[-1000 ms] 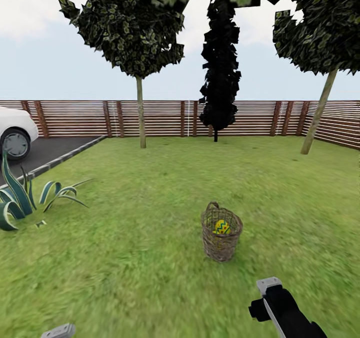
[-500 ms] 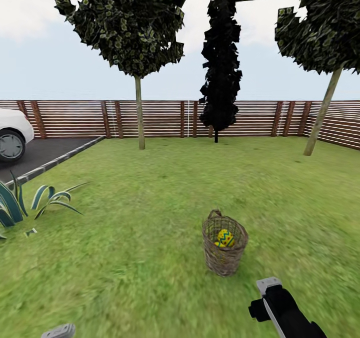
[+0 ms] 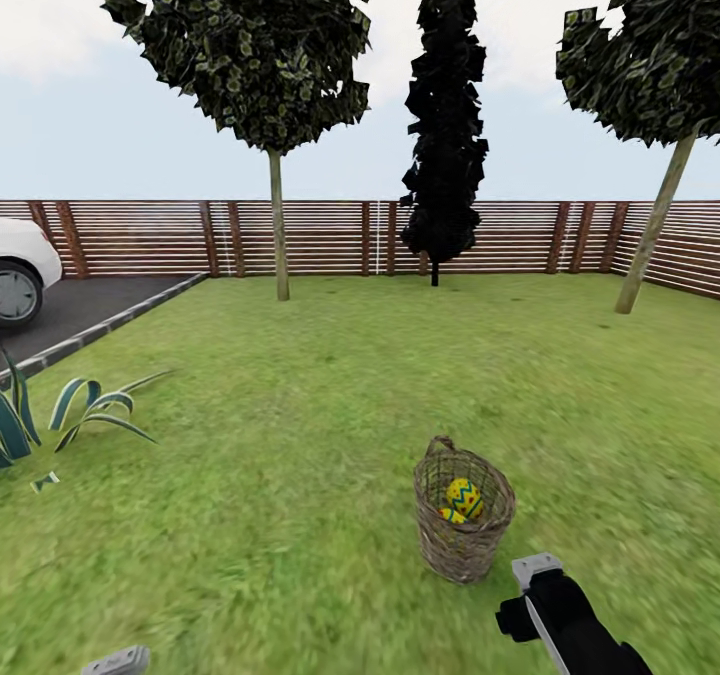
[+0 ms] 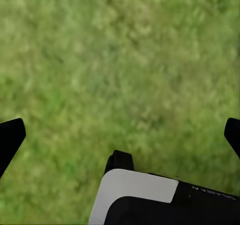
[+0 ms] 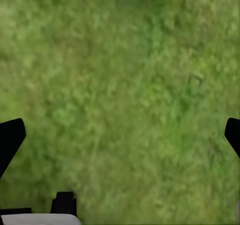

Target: Take the three Easter eggs out of the wicker basket on the lawn in the garden, then place them on the lawn next to a single tree (choose any tree) so that all three eggs are next to the same tree and none are left in the basket.

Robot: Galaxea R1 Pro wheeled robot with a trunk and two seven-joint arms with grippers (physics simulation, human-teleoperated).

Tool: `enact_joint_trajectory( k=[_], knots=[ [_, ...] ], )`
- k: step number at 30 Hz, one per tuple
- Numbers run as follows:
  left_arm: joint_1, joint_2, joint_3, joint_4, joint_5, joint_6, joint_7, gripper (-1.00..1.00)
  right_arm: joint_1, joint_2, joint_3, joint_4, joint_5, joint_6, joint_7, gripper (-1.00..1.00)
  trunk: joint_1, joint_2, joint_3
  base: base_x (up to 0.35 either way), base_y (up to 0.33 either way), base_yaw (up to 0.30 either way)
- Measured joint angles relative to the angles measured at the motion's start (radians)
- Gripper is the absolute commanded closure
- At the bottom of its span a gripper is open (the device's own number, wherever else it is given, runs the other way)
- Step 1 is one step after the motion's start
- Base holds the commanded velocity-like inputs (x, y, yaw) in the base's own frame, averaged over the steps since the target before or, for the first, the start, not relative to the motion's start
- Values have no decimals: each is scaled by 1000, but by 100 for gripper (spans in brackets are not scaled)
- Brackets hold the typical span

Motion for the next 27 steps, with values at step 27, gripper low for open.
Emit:
enact_joint_trajectory(
  k=[27],
  knots=[
    [0,-2,0,1,1,-1,0,-100,0,1,0,4,0,1,0,-100,0,0,0,293,60,0]
  ],
)
